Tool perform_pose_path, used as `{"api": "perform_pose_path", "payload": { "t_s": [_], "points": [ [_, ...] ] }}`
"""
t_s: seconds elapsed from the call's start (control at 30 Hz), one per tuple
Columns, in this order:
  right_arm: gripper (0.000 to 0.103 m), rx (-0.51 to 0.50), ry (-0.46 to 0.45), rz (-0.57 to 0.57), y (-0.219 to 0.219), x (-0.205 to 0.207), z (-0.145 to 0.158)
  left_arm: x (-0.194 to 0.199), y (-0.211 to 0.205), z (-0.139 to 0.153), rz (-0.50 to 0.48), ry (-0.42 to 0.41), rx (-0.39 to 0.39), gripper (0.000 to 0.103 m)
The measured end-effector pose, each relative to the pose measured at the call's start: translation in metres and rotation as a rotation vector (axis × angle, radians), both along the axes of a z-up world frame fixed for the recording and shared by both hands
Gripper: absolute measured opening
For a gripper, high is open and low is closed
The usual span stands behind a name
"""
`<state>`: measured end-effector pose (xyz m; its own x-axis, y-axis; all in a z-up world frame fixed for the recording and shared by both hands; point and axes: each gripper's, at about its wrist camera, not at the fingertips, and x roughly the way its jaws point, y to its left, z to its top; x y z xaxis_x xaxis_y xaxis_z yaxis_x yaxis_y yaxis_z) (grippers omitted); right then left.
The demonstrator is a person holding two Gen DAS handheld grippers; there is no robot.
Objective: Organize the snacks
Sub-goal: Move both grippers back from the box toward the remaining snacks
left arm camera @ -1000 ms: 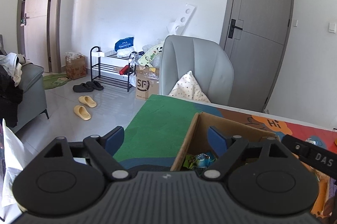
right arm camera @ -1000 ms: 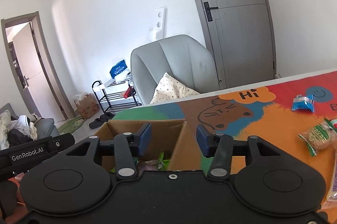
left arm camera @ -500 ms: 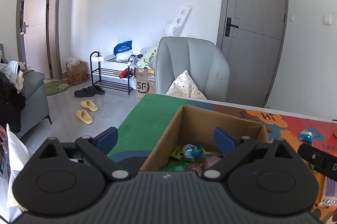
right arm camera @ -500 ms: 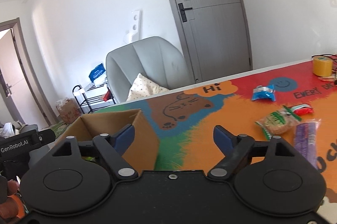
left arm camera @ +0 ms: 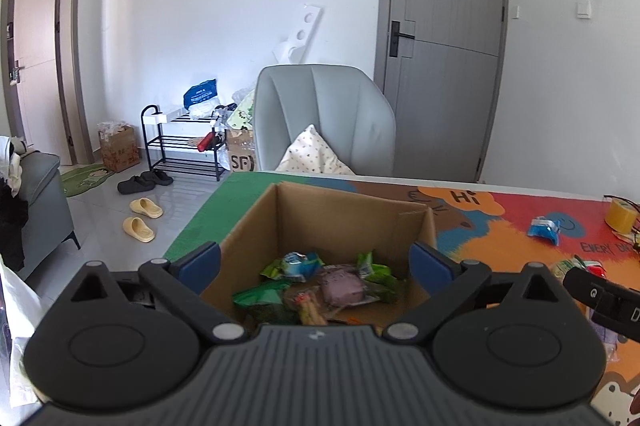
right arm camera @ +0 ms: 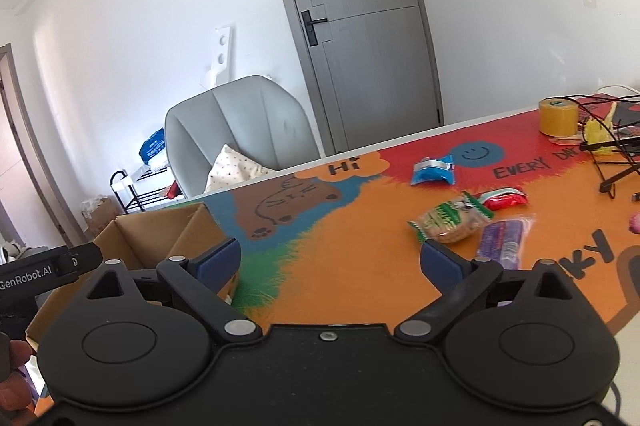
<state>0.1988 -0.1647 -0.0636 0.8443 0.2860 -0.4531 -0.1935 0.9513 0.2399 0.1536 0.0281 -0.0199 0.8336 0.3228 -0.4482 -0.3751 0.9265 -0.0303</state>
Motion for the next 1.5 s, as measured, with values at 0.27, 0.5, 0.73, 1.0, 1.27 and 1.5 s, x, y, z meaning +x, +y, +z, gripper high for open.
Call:
{"api": "perform_pose_path", "payload": {
  "t_s": [0.27, 0.5, 0.73, 1.0, 1.27, 1.5],
  "points": [
    [0.098, -0.009, 0.008, -0.038, -0.026, -0.006, -0.004, 0.003, -0.027, -0.005, -0.062, 0.023, -0.001, 0.1],
    [0.098, -0.01, 0.025, -0.082, -0.05, -0.006, -0.01, 0.005, -0.051, -0.005, -0.119, 0.014, -0.005, 0.1],
    [0.098, -0.016, 0.06, -0.093, -0.062, -0.002, -0.023, 0.009, -0.071, -0.01, -0.173, 0.03, 0.021, 0.1],
    [0.085, -0.011, 0.111, -0.132, -0.074, 0.009, -0.044, 0.02, -0.095, -0.022, -0.218, 0.063, 0.034, 0.1],
    [0.075, -0.005, 0.157, -0.146, -0.08, 0.024, -0.061, 0.03, -0.113, -0.03, -0.26, 0.09, 0.068, 0.1],
    [0.07, -0.015, 0.161, -0.147, -0.084, 0.046, -0.064, 0.042, -0.124, -0.033, -0.259, 0.101, 0.079, 0.1]
  ]
}}
